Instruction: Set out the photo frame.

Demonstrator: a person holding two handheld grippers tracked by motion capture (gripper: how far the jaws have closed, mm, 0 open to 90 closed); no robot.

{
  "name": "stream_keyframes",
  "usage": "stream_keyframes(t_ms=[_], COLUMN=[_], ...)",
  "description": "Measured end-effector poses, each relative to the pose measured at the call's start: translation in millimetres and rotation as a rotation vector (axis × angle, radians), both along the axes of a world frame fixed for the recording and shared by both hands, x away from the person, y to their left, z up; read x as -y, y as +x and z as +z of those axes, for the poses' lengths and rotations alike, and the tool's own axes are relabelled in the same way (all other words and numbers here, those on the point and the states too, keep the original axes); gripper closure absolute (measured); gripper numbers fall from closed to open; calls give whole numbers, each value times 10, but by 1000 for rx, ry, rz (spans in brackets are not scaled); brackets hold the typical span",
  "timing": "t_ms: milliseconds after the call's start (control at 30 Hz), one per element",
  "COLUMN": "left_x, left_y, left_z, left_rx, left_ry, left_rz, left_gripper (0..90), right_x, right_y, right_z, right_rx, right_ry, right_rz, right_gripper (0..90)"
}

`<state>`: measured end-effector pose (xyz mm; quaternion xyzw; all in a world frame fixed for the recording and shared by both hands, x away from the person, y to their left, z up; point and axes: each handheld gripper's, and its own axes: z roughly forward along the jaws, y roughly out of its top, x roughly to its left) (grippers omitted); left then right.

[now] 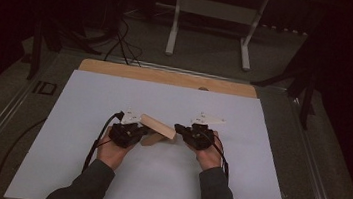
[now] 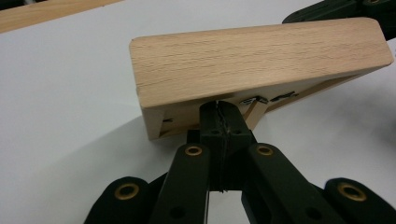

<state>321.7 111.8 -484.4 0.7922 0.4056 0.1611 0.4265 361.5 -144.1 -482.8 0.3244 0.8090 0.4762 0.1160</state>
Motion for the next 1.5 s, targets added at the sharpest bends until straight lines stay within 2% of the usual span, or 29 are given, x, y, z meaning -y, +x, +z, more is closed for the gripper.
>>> stream_keyframes(t_ms=[533,800,1500], left_x=[73,145,184], left_y=[-16,-26,-51], left_z=[-1,-22,-23], left_rx=[-1,-6,-1], left_ry=[1,19,25], left_rz=[-20,-44,-50], left_gripper=[897,896,897], right_x=[14,13,-6], right_y=[-59,-108,-180], right_z=[-11,-10,-9], right_rx=[5,13,25], right_ry=[1,-5,-14], right_rz=[10,19,37], right_gripper=[896,897,897])
